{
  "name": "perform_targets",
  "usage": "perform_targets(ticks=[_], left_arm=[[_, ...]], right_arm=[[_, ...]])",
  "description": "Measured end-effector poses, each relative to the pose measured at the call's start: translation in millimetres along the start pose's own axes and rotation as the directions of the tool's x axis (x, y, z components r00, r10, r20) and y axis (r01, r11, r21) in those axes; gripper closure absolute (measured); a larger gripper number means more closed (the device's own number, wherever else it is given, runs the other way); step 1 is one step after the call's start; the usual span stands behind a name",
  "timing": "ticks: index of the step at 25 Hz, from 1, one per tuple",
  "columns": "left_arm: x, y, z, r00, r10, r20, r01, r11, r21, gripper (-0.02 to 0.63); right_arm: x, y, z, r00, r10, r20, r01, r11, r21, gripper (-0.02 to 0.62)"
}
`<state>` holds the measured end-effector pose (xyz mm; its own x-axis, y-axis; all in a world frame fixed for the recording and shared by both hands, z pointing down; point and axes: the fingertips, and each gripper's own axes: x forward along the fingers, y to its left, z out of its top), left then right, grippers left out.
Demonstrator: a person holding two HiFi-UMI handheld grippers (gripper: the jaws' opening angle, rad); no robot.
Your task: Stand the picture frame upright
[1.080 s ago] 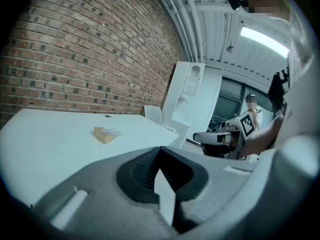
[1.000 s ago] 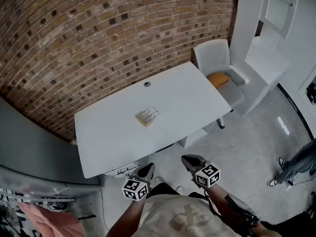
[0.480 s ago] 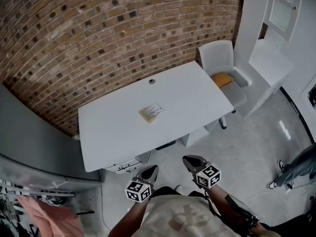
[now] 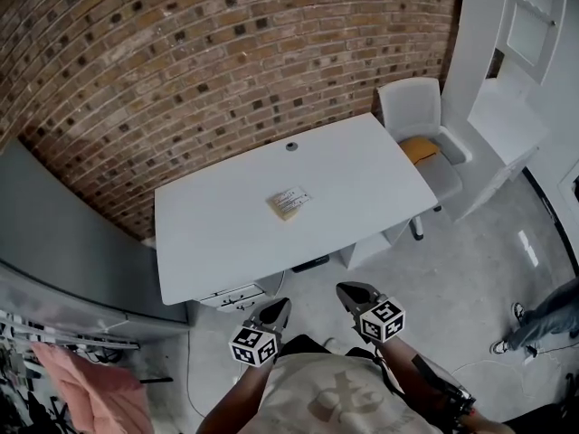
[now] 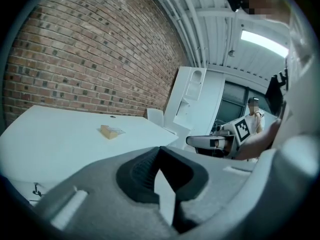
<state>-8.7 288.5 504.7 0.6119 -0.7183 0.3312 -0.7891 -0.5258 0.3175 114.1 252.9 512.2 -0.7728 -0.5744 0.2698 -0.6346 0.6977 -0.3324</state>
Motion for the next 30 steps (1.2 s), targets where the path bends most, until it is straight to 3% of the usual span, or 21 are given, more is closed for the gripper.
perform_targets(ticks=[18,30], left_arm=[[-7.4,19.2,1.3,0.998,0.063,-0.007,-0.063,0.998,-0.030,0.603],[14.0,74.9,4.4,0.998,0.060,-0.033,-0.062,0.996,-0.068,0.603]], right_arm=[[19.4,-7.2,-0.7,0.999,0.021,-0.038,-0.020,1.000,0.014,0.588],[70.5,-34.3,-0.7,0.997,0.000,-0.083,0.004,0.999,0.045,0.588]])
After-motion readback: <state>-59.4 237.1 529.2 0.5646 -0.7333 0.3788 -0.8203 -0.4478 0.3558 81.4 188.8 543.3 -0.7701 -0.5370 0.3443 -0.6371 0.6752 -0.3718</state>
